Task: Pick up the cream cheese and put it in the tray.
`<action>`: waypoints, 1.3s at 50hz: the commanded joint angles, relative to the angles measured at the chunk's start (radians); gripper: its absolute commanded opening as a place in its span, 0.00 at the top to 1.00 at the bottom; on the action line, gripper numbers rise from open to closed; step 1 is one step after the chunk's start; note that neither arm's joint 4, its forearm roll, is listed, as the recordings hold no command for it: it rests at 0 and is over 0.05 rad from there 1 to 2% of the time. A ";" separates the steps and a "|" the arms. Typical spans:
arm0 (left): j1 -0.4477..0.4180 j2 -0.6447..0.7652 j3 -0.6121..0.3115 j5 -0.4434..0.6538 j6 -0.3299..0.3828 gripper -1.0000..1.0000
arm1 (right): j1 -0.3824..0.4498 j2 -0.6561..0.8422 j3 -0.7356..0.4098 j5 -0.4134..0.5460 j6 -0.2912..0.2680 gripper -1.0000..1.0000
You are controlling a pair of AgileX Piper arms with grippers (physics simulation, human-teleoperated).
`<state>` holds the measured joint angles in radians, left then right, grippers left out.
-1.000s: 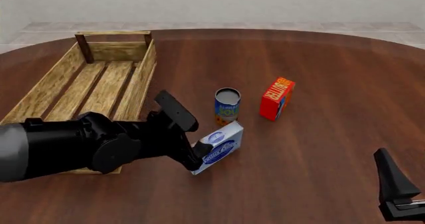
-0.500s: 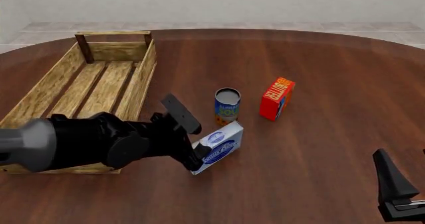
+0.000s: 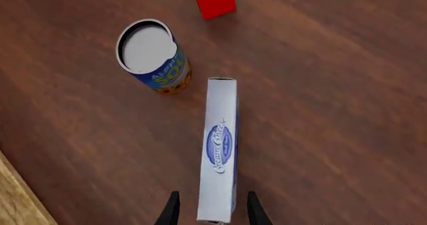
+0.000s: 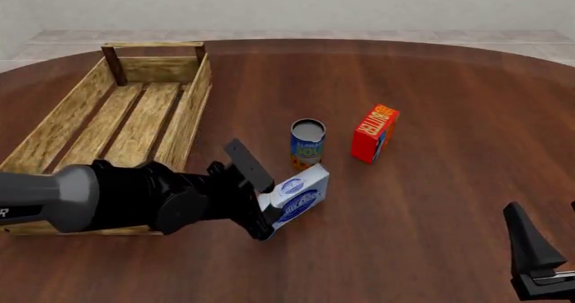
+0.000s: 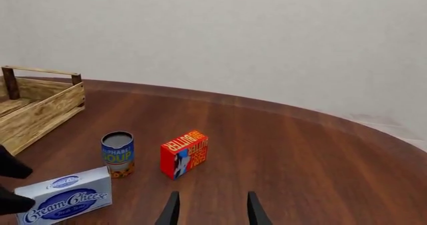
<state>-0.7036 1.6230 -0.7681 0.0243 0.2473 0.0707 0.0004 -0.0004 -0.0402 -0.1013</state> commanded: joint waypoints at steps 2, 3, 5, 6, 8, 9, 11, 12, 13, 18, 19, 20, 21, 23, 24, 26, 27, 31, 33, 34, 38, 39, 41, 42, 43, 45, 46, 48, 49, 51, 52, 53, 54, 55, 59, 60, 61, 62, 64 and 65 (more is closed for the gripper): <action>0.004 0.030 0.000 -0.008 0.018 0.00 | 0.003 0.000 0.000 0.003 0.002 0.00; 0.002 0.031 0.000 -0.007 0.016 0.00 | 0.003 0.000 0.000 0.003 0.001 0.00; 0.002 0.034 0.001 -0.008 0.017 0.00 | 0.003 0.000 0.000 0.004 0.002 0.00; 0.002 0.037 0.002 -0.010 0.017 0.00 | 0.003 0.000 0.000 0.004 0.003 0.00; 0.002 0.044 0.004 -0.015 0.018 0.00 | 0.004 0.000 0.000 0.005 0.002 0.00; 0.004 0.047 0.004 -0.018 0.023 0.00 | 0.004 0.000 0.000 0.004 0.003 0.00; 0.010 0.051 0.002 -0.018 0.023 0.00 | 0.003 0.000 0.000 0.004 0.003 0.00; 0.011 0.052 0.002 -0.018 0.025 0.00 | 0.004 0.000 0.000 0.005 0.003 0.00; 0.012 0.054 0.002 -0.017 0.025 0.00 | 0.004 0.000 0.000 0.005 0.003 0.00; 0.013 0.064 0.008 -0.024 0.028 0.00 | 0.004 0.000 0.000 0.005 0.003 0.00; 0.013 0.066 0.009 -0.027 0.030 0.00 | 0.004 0.000 0.000 0.005 0.003 0.00; 0.013 0.068 0.010 -0.029 0.030 0.00 | 0.004 0.000 0.000 0.005 0.003 0.00; 0.013 0.070 0.009 -0.029 0.029 0.00 | 0.004 0.000 0.000 0.005 0.003 0.00; 0.014 0.075 0.011 -0.034 0.031 0.00 | 0.005 0.000 0.000 0.005 0.003 0.00; 0.012 0.077 0.012 -0.035 0.028 0.00 | 0.005 0.000 0.000 0.006 0.003 0.00; 0.011 0.080 0.012 -0.036 0.029 0.00 | 0.004 0.000 0.000 0.006 0.002 0.00; 0.011 0.082 0.013 -0.038 0.028 0.00 | 0.004 0.000 0.000 0.006 0.004 0.00; 0.013 0.087 0.008 -0.039 0.024 0.00 | 0.004 0.000 0.000 0.006 0.004 0.00; 0.015 0.098 0.010 -0.049 0.024 0.00 | 0.005 0.000 0.000 0.007 0.004 0.00; 0.017 0.105 0.012 -0.055 0.025 0.00 | 0.005 0.000 0.000 0.007 0.003 0.00; 0.024 0.106 0.006 -0.046 0.030 0.00 | 0.006 0.000 0.000 0.008 0.004 0.00; 0.022 0.105 0.005 -0.045 0.029 0.00 | 0.006 0.000 0.000 0.009 0.003 0.00; 0.021 0.105 0.006 -0.046 0.029 0.00 | 0.006 0.000 0.000 0.009 0.003 0.00; 0.020 0.107 0.006 -0.048 0.029 0.00 | 0.006 0.000 0.000 0.009 0.003 0.00; 0.018 0.108 0.006 -0.051 0.028 0.00 | 0.005 0.000 0.000 0.009 0.001 0.00; 0.017 0.110 0.007 -0.056 0.028 0.00 | 0.005 0.000 0.000 0.010 0.002 0.00; 0.017 0.110 0.007 -0.056 0.029 0.00 | 0.005 0.000 0.000 0.010 0.002 0.00; 0.017 0.110 0.007 -0.057 0.031 0.00 | 0.005 0.000 0.000 0.010 0.003 0.00; 0.020 0.111 0.008 -0.060 0.035 0.00 | 0.005 0.000 0.000 0.010 0.002 0.00; 0.018 0.109 0.009 -0.061 0.035 0.00 | 0.006 0.000 0.000 0.009 0.002 0.00; 0.016 0.109 0.010 -0.061 0.035 0.00 | 0.005 0.000 0.000 0.009 0.003 0.00; 0.017 0.109 0.010 -0.064 0.035 1.00 | 0.006 0.000 0.000 0.009 0.003 0.00; 0.016 0.108 0.011 -0.063 0.036 1.00 | 0.006 0.000 0.000 0.009 0.002 0.00; 0.015 0.106 0.011 -0.063 0.037 1.00 | 0.006 0.000 0.000 0.009 0.001 0.00; 0.013 0.111 0.021 -0.078 0.062 1.00 | 0.006 0.000 0.000 0.009 -0.004 0.00; 0.013 0.112 0.022 -0.080 0.059 1.00 | 0.006 0.000 0.000 0.010 -0.005 0.00; 0.013 0.112 0.022 -0.080 0.059 1.00 | 0.006 0.000 0.000 0.010 -0.005 0.00; 0.014 0.113 0.023 -0.081 0.060 1.00 | 0.006 0.000 0.000 0.010 -0.004 0.00; 0.012 0.111 0.023 -0.081 0.056 1.00 | 0.007 0.000 0.000 0.010 -0.005 0.00; 0.015 0.110 0.024 -0.082 0.058 1.00 | 0.007 0.000 0.000 0.010 -0.004 0.00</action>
<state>-0.6900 1.7194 -0.7498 -0.0439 0.2843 0.0767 0.0005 -0.0002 -0.0309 -0.1028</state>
